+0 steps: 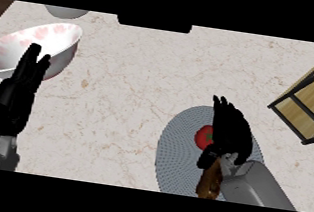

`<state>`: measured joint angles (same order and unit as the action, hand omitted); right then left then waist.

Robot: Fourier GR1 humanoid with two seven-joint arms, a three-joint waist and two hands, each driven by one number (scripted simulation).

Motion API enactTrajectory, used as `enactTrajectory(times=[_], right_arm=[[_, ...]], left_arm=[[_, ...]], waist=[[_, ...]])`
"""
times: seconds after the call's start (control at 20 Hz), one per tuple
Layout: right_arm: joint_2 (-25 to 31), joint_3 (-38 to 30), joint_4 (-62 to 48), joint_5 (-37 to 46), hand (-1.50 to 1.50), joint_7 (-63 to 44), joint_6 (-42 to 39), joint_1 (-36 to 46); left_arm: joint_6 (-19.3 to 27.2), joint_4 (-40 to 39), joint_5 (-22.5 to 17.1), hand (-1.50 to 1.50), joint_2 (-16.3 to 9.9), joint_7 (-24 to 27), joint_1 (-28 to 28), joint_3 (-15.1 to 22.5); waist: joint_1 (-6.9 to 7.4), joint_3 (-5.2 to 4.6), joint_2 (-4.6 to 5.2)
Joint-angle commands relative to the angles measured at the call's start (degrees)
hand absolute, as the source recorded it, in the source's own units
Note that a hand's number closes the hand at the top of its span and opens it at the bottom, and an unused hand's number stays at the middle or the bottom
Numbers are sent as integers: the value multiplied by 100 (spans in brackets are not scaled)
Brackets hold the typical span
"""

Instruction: Pick the tomato from the placemat and place it in the tiered shelf

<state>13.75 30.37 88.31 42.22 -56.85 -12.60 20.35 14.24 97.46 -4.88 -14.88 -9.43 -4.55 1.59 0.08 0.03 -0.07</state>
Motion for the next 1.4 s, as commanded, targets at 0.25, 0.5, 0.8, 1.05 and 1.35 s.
enactTrajectory(times=[0.25, 0.5, 0.8, 1.05, 1.35], right_arm=[[-504, -510, -915, 550, -150, 570, 55, -63], [-898, -469, -1366, 665, 150, 550, -171, -16], [-620, -316, -1732, 1390, 150, 1318, 384, 64], [-686, -329, -813, 1591, 150, 1156, -58, -55], [1817, -68, 18, 463, 150, 4980, -350, -962]], left_arm=[[-30, -296, 330, 0, 383, -34, -249, -24], [-151, -176, 351, 0, 376, -96, -211, -108], [-246, 107, 334, 0, 395, -168, -5, -168], [-386, -357, 370, 0, 471, 340, 139, -346], [-294, -135, 243, 0, 363, 74, 59, -452]], waist=[[1, -3, 11], [17, -3, 10], [38, -2, 13], [0, -4, 3], [-354, 40, -63]])
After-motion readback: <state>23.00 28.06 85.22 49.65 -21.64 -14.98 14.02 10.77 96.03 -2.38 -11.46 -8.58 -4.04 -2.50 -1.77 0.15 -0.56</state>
